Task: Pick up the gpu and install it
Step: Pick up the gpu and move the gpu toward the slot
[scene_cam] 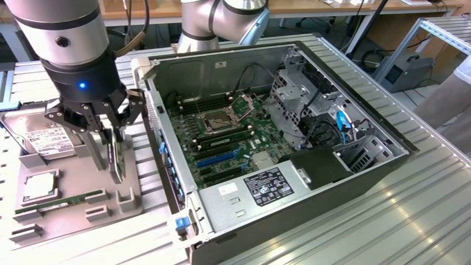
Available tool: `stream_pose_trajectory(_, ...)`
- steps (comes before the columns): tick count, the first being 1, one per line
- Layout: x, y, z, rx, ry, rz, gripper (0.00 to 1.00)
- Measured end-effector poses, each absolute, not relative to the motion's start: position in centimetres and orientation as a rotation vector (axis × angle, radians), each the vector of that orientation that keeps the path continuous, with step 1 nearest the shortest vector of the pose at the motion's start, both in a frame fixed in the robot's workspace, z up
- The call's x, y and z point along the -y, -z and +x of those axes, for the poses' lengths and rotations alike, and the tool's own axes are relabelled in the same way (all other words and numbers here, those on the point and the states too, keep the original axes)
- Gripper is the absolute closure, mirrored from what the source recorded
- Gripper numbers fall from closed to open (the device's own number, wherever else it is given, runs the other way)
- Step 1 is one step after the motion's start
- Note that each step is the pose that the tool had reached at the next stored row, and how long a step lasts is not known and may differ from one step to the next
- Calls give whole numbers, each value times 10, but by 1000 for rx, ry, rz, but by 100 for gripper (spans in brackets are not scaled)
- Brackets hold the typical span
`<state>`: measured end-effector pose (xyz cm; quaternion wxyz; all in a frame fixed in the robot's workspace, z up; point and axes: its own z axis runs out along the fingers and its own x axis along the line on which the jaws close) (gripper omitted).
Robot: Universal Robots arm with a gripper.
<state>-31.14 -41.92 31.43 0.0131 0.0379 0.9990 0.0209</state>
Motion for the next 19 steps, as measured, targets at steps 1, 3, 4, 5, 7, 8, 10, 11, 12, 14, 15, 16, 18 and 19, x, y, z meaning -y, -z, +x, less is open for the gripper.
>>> stream_pose_trajectory(1,419,-316,-311,-3113,-65,118,73)
stream_pose_trajectory(3,419,-318,-311,-3112,-65,118,73)
stream_pose_trajectory(4,419,-320,-311,-3112,-65,118,73)
stream_pose_trajectory(5,419,-321,-311,-3112,-65,118,73)
stream_pose_trajectory(7,419,-324,-311,-3112,-65,118,73)
stream_pose_trajectory(8,419,-325,-311,-3112,-65,118,73)
stream_pose_trajectory(10,419,-328,-311,-3112,-65,118,73)
stream_pose_trajectory(11,419,-329,-311,-3113,-65,118,73)
stream_pose_trajectory(12,419,-330,-311,-3113,-65,118,73)
stream_pose_trajectory(14,419,-333,-311,-3112,-65,118,73)
stream_pose_trajectory(15,419,-335,-311,-3112,-65,118,73)
stream_pose_trajectory(16,419,-336,-311,-3112,-65,118,73)
stream_pose_trajectory(18,419,-340,-311,-3113,-65,118,73)
stream_pose_trajectory(19,419,-341,-311,-3113,-65,118,73)
